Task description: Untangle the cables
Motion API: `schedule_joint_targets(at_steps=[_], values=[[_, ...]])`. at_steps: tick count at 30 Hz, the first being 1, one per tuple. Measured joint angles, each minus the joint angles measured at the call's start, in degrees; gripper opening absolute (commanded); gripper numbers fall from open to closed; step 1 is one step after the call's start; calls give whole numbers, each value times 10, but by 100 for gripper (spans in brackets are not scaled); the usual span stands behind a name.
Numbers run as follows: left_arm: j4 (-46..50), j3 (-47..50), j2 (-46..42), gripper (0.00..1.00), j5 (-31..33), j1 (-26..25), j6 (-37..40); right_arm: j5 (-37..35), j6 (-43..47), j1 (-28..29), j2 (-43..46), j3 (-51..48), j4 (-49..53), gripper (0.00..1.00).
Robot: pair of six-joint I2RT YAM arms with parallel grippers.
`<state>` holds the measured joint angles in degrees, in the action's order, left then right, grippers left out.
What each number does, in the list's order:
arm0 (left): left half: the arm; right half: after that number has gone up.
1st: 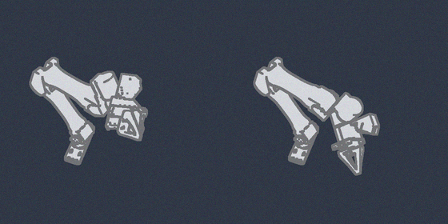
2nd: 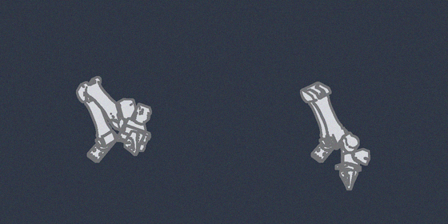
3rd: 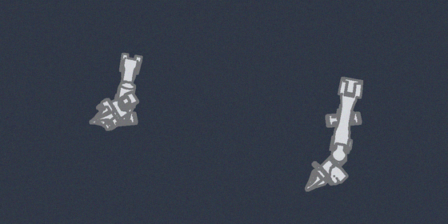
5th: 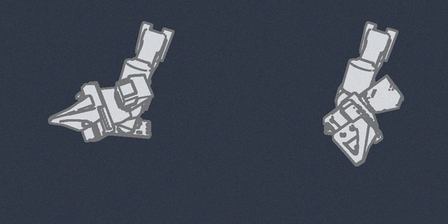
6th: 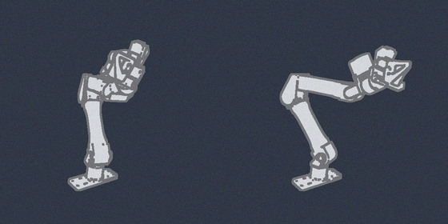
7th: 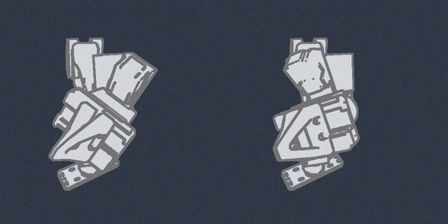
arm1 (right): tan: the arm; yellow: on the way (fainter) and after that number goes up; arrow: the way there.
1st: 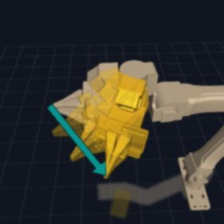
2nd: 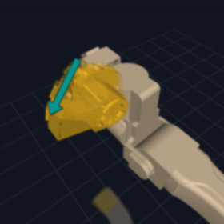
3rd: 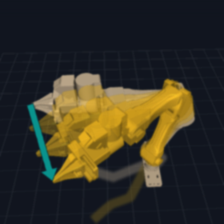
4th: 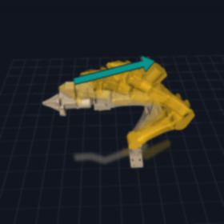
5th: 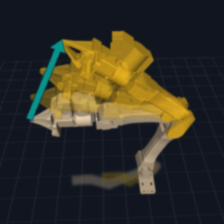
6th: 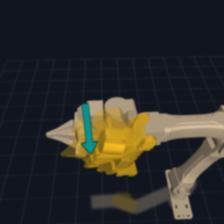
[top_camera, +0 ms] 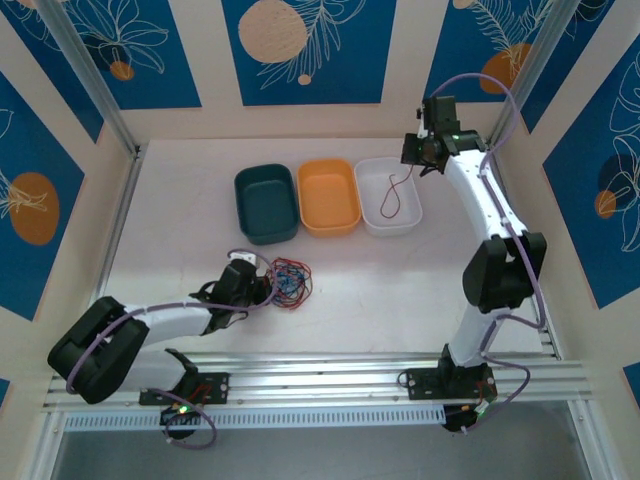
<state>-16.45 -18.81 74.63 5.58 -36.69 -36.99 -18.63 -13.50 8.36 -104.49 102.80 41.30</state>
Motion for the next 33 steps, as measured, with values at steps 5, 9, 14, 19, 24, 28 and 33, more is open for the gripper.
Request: schedule_joint_targets(at_steps=[5,9,14,19,24,28,33], values=[[12,0,-11,0,0,0,0,2,6,5,-66,10,5,0],[17,0,-19,0,0,0,0,7,6,12,-113,32,12,0],[23,0,-29,0,0,0,0,11,6,23,-162,40,15,0],[24,0,-42,4,0,0,-1,20,6,26,-210,41,18,0],[24,0,-52,9,-2,0,-2,24,6,26,-245,52,27,0],[24,0,-64,17,-8,0,-8,24,6,26,-254,63,39,14],[44,0,-91,25,-9,0,-11,17,12,26,-251,70,49,29]])
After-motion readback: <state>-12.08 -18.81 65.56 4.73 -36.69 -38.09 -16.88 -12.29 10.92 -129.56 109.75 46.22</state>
